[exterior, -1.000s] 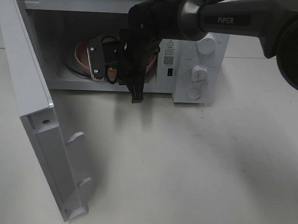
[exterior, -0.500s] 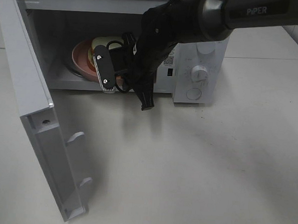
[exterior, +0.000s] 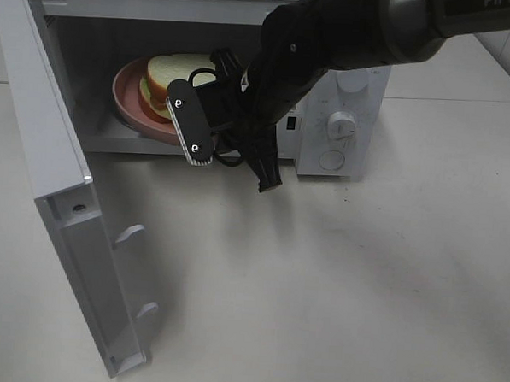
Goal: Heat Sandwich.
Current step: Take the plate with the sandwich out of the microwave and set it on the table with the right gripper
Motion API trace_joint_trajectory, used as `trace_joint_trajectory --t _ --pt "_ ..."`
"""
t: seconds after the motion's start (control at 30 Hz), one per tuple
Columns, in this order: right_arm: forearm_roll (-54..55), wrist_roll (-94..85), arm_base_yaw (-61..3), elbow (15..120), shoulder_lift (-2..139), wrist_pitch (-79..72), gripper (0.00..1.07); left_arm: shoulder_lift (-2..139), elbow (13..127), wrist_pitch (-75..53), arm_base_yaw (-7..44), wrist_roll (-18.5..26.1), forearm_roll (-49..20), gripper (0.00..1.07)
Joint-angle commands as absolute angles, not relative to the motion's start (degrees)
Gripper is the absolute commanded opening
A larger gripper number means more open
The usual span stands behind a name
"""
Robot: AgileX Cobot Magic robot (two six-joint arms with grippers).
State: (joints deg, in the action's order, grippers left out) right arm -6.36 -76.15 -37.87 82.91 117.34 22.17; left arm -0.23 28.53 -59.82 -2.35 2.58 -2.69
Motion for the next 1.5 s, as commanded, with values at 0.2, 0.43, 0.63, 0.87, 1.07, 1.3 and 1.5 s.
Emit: trace_joint_trajectory --t 0.2,0.43,0.63,0.87,1.07,1.3,1.5 --pt "-7.51 -77.29 -38.73 77.29 111.73 21.03 0.00 -1.78 28.30 -58.90 -2.52 2.58 -3.09 1.01" --pt "-7.56 -80.04 -38.85 69.56 105.71 18.16 0.00 -1.78 28.30 -58.90 -2.52 2.58 -3.09 1.01" --pt "-7.56 -80.73 -38.85 64.97 101.93 17.82 0.00 -1.78 28.30 -58.90 -2.52 2.58 -3.09 1.01" --pt "-7.56 -80.67 -38.85 58.21 95.57 17.82 0.00 -1.78 28.30 -58.90 -2.52 2.58 -3.09 1.01" --pt "-7.56 -80.67 -38.85 53.80 91.33 18.11 0.00 -1.78 28.30 -58.90 -2.52 2.58 -3.09 1.01" --pt "-7.56 -79.76 -38.85 47.90 84.91 18.45 0.00 -1.78 28.30 -58.90 -2.52 2.58 -3.09 1.01" --pt "-7.56 -79.53 -38.85 44.46 80.84 18.91 0.00 -1.78 28.30 -58.90 -2.52 2.58 -3.09 1.01"
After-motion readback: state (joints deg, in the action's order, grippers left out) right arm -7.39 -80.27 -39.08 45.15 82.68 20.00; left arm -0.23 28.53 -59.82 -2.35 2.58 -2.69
